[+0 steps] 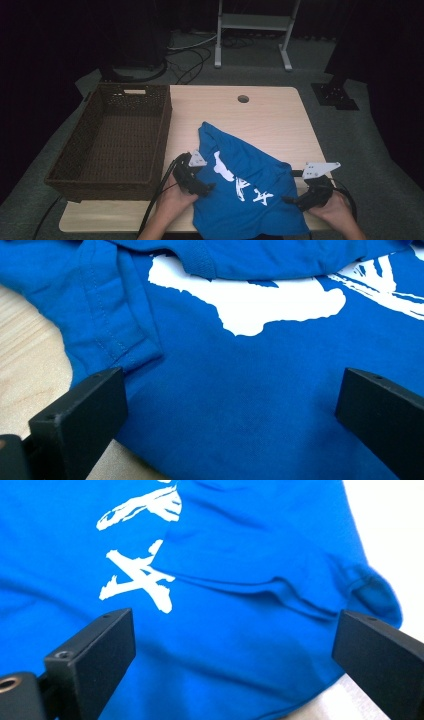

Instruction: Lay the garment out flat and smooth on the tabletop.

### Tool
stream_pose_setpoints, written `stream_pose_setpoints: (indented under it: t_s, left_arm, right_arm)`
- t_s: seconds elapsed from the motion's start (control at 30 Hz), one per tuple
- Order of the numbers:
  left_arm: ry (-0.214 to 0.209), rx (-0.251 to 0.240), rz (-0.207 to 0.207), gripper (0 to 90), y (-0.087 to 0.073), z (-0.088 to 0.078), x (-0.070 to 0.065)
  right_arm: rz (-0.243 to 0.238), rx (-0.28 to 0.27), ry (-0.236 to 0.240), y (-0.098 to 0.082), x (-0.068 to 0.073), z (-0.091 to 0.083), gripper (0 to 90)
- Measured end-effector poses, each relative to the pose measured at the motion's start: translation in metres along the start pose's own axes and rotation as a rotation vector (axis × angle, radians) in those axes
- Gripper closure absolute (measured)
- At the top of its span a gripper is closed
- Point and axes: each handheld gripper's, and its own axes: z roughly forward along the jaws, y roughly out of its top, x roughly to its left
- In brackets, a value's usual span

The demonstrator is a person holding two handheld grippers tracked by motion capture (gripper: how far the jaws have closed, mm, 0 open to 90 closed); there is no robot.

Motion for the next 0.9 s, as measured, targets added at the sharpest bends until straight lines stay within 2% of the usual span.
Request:
stream_pose_setpoints:
  t_s: [0.23, 0.67, 0.9]
  left_arm:
    - [0.001, -0.001, 0.000, 0.0, 0.000, 0.000, 0.000]
    - [0.000, 0.000, 0.000, 0.0, 0.000, 0.000, 0.000]
    - [0.000, 0.000, -0.001, 0.0, 0.000, 0.000, 0.000]
  right_arm:
    - [0.010, -0.019, 0.001, 0.011, -0.008, 0.002, 3.2]
    - [-0.041, -0.047, 0.015, 0.049, -0.013, 0.017, 3.3]
    - [-0.050, -0.063, 0.023, 0.067, -0.015, 0.029, 3.3]
